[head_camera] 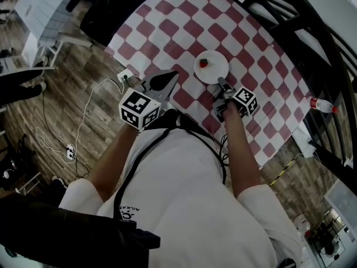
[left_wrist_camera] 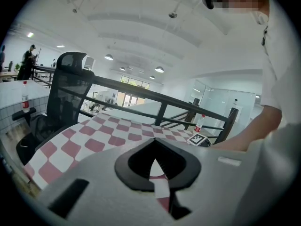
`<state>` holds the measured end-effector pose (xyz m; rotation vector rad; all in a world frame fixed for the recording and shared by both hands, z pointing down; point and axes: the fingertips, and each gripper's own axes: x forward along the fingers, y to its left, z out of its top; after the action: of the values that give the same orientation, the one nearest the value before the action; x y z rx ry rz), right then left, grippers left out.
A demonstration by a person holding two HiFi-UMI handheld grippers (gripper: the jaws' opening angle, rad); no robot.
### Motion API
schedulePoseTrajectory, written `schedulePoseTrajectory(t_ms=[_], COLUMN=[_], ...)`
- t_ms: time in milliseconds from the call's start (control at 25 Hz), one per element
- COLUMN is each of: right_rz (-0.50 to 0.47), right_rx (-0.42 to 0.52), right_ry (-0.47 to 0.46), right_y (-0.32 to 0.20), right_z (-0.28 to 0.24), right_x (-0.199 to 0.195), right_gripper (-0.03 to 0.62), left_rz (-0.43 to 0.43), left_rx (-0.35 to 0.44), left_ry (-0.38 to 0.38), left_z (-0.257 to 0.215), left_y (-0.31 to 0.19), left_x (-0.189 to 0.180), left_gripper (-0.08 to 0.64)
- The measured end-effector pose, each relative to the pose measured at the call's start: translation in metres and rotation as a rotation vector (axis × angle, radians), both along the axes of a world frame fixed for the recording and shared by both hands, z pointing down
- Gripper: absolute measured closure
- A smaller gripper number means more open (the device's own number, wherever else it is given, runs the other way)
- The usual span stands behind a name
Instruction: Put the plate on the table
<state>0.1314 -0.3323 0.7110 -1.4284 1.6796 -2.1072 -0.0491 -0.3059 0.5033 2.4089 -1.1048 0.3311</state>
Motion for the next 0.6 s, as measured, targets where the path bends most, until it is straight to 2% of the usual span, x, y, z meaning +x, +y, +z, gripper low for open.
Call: schedulePoseTrajectory(t_ms=[120, 240, 400, 600], right_rz=[0.011, 0.023, 0.033, 0.054], right_rx=[0.003, 0.041, 0.128, 0.262], right_ry=[0.009, 0.018, 0.023, 0.000], right_y=[0.008, 0.013, 0.017, 0.022], right_z=[-0.006, -0.020, -0.049, -0.094], right_x=[0.005, 0.012, 0.020, 0.027], right_gripper=[0.469, 0.526, 0.578, 0.586], left_rz=[0.015, 0.037, 0.080, 0.124], left_rx=[0.007, 0.018, 0.034, 0.046], left_ry=[0.010, 0.025, 0.032, 0.042], left_z=[-0.006, -0.012, -0.018, -0.025], left_y=[-0.003, -0.009, -0.014, -0.015], left_x=[0.004, 0.011, 0.023, 0.035], left_gripper=[0.555, 0.555, 0.555, 0.555])
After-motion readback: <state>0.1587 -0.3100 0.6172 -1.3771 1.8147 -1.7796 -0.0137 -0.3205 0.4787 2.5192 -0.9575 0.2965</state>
